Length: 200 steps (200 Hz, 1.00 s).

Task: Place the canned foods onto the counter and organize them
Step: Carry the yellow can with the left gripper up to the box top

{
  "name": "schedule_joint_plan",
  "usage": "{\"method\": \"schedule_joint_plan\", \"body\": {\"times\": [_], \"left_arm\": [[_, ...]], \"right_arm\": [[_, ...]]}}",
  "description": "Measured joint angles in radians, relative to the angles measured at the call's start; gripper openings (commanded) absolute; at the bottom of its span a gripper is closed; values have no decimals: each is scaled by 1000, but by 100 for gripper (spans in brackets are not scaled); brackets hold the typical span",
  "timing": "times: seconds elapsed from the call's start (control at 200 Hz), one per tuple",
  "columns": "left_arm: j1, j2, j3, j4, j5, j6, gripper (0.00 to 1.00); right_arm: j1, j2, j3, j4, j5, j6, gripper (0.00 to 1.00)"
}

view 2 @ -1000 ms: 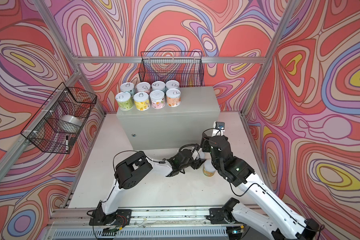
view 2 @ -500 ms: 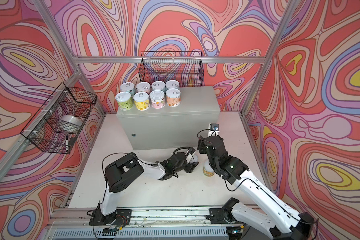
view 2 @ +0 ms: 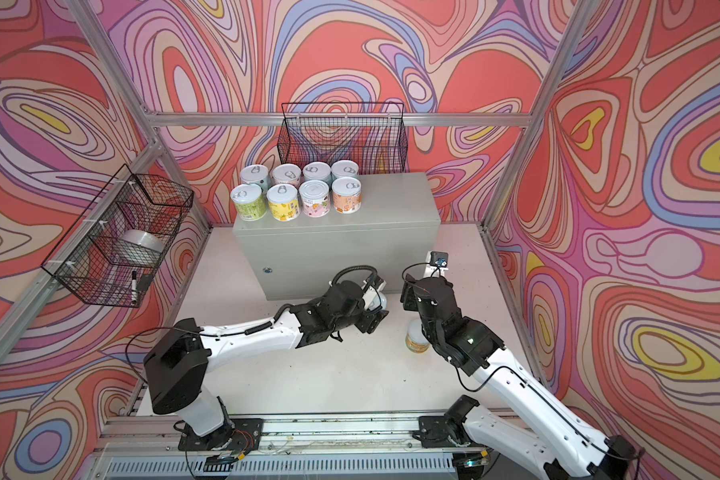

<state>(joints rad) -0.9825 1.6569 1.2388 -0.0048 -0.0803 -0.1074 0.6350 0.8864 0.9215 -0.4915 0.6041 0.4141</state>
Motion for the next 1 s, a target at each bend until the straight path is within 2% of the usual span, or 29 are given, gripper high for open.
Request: {"method": "schedule_joint_plan", "body": {"times": [0.165, 0.33, 0.521, 0.791, 1.001], "left_arm": [[0, -55, 204, -113, -19, -9, 0], [0, -33, 375, -206, -68, 0, 0], [0, 98, 602, -263, -113, 29, 0], [10, 360, 992, -390, -138, 52, 0], [44, 440, 1141, -458, -139, 39, 0]], "right_arm": [[-13, -3, 14, -11, 79, 33, 68], [-31, -67, 16, -20, 146, 48, 67], [-34, -112, 45, -35, 187, 52, 68], [-34, -171, 45, -40, 203, 51, 68], [-34, -178, 50, -40, 211, 34, 68]]}}
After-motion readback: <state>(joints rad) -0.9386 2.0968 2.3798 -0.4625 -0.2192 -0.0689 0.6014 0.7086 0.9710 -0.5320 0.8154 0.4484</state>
